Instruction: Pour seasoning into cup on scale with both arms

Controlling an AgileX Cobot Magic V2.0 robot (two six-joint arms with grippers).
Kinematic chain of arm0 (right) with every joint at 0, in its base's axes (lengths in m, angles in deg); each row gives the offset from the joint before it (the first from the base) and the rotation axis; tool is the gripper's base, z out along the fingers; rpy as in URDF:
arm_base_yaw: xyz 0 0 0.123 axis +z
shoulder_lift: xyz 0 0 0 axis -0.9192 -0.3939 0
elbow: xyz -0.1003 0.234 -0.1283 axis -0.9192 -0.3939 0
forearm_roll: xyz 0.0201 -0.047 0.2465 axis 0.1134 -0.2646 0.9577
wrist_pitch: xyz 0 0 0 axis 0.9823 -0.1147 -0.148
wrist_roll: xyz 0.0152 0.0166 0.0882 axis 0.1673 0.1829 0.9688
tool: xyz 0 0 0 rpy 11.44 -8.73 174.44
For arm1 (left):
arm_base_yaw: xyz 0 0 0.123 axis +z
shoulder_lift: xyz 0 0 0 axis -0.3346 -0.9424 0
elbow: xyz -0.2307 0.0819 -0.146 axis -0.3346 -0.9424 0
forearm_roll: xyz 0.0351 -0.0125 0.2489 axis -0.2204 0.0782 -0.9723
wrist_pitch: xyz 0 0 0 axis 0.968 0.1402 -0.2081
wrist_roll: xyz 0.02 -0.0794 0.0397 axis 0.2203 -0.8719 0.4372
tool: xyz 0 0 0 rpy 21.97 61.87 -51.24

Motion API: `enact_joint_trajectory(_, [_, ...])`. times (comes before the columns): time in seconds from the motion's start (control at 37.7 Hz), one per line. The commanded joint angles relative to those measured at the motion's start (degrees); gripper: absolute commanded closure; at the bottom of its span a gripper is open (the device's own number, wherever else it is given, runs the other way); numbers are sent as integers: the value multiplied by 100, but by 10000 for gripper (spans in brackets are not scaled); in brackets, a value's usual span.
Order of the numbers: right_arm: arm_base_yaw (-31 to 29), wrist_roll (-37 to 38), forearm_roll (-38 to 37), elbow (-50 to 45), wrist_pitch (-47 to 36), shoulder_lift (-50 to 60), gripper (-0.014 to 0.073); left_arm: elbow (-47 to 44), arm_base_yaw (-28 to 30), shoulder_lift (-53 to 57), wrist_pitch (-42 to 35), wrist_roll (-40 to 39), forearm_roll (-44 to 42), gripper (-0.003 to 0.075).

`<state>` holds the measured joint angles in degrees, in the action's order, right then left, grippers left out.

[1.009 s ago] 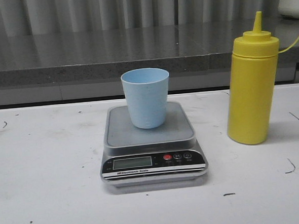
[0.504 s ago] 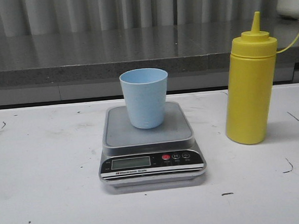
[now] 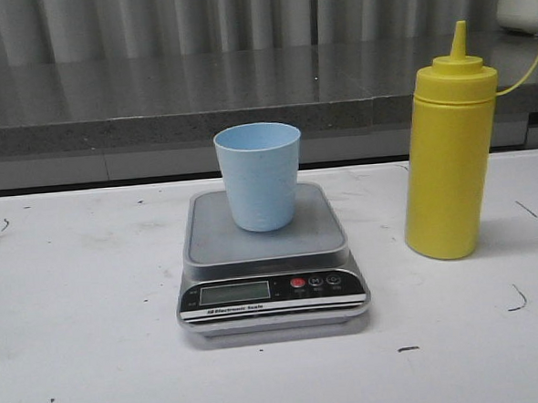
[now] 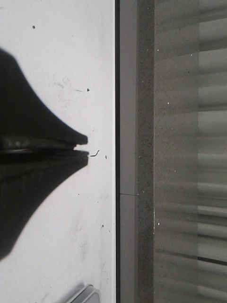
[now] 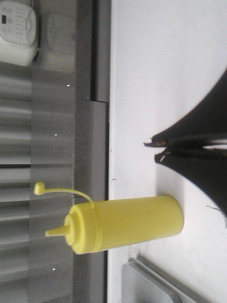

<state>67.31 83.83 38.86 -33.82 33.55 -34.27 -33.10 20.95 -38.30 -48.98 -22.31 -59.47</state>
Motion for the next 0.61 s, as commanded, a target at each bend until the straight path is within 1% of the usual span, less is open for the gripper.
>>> enact_joint_trajectory(0.0, [-48,48,-112,-117,-398,132,656,-144,7,95,-448,-38,59,740])
enact_joint_trajectory(0.05, [-48,49,-112,-116,-206,125,656,-144,7,95,-448,-38,59,740])
enact_joint_trajectory(0.13, [-48,49,-116,-116,-156,125,656,-144,7,95,-448,-38,59,740])
enact_joint_trajectory(0.58, [-48,49,-116,-116,-163,125,656,-144,7,95,-448,-38,59,740])
